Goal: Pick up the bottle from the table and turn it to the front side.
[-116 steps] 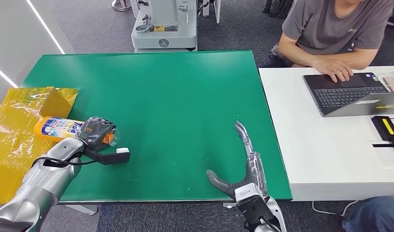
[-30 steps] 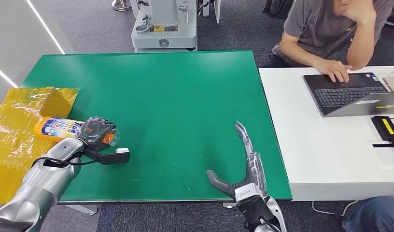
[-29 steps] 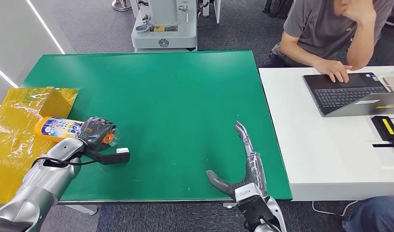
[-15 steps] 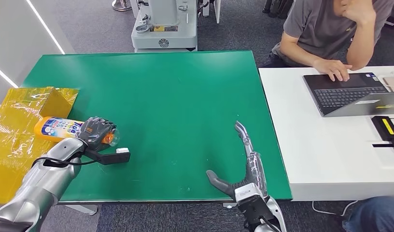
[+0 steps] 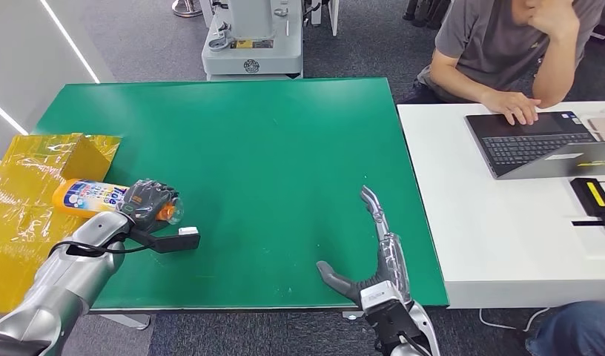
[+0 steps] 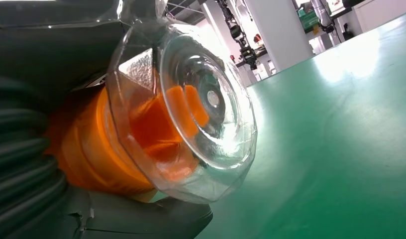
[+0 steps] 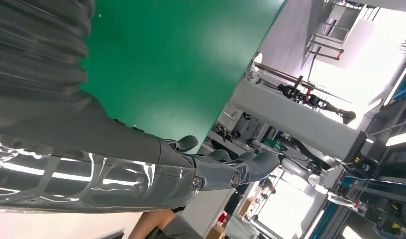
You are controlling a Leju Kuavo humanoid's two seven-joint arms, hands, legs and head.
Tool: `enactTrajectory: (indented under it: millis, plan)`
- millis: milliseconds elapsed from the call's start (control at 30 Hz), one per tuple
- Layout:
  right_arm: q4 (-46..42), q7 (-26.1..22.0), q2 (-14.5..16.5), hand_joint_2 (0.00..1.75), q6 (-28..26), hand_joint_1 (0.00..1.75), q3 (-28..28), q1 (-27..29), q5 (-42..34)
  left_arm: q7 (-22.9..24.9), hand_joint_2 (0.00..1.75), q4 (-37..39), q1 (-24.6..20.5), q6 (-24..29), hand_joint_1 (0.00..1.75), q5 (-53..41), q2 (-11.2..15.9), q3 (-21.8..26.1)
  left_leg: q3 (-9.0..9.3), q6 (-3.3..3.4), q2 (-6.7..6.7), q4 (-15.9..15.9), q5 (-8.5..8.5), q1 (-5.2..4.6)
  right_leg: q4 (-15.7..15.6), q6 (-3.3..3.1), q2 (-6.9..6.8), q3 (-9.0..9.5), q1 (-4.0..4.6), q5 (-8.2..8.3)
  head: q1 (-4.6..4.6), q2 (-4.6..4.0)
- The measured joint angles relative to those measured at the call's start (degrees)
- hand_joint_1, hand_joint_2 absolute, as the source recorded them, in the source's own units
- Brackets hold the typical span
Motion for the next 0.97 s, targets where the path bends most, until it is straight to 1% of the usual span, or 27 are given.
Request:
enactTrajectory:
  millis: [700,833,867,900,933,967]
  plan:
    - [0.0,0.0,0.0,1.75,0.0,0.00,0.0,0.0,0.0,0.0,1.75,0.0,0.0,0.0,1.75,0.0,0.0,0.0,0.00,0.00,0.00,0.0,0.00,0.00,0.0,0.00,0.00,0.00,0.00,0.00,0.00,-0.01]
    - [0.0,0.0,0.0,1.75,0.0,0.00,0.0,0.0,0.0,0.2,1.75,0.0,0.0,0.3,0.00,0.1,0.0,0.0,-0.01,0.00,0.00,0.0,0.00,0.00,0.0,0.00,0.00,0.01,0.00,0.00,0.00,-0.01]
    - [0.1,-0.1,0.0,1.75,0.1,0.00,0.0,-0.2,0.0,1.1,1.75,0.0,0.0,1.4,0.00,0.3,0.0,0.0,-0.02,0.00,0.00,0.0,0.00,0.00,0.0,-0.01,0.00,0.02,0.00,0.01,0.01,-0.01]
    - [0.2,-0.2,0.1,1.75,0.3,0.00,0.0,-0.6,0.0,2.7,1.75,0.1,0.2,3.9,0.00,0.8,0.0,0.2,-0.02,0.00,0.02,0.0,0.00,0.00,0.0,-0.01,0.01,0.02,0.00,0.01,0.00,-0.01]
    - [0.5,-0.3,0.2,1.75,0.5,0.00,0.0,-1.3,0.1,4.7,1.75,0.1,0.4,7.5,0.00,1.4,-0.1,0.5,-0.01,0.00,0.04,0.0,0.00,0.00,0.0,-0.02,0.04,0.02,0.00,0.02,0.00,-0.01]
    - [0.7,-0.4,0.2,1.75,0.7,0.00,0.0,-1.7,0.1,5.9,1.75,0.1,0.5,9.7,0.00,1.7,-0.1,0.7,-0.01,0.00,0.06,0.0,0.00,0.00,0.0,-0.03,0.05,0.02,0.00,0.02,0.00,-0.01]
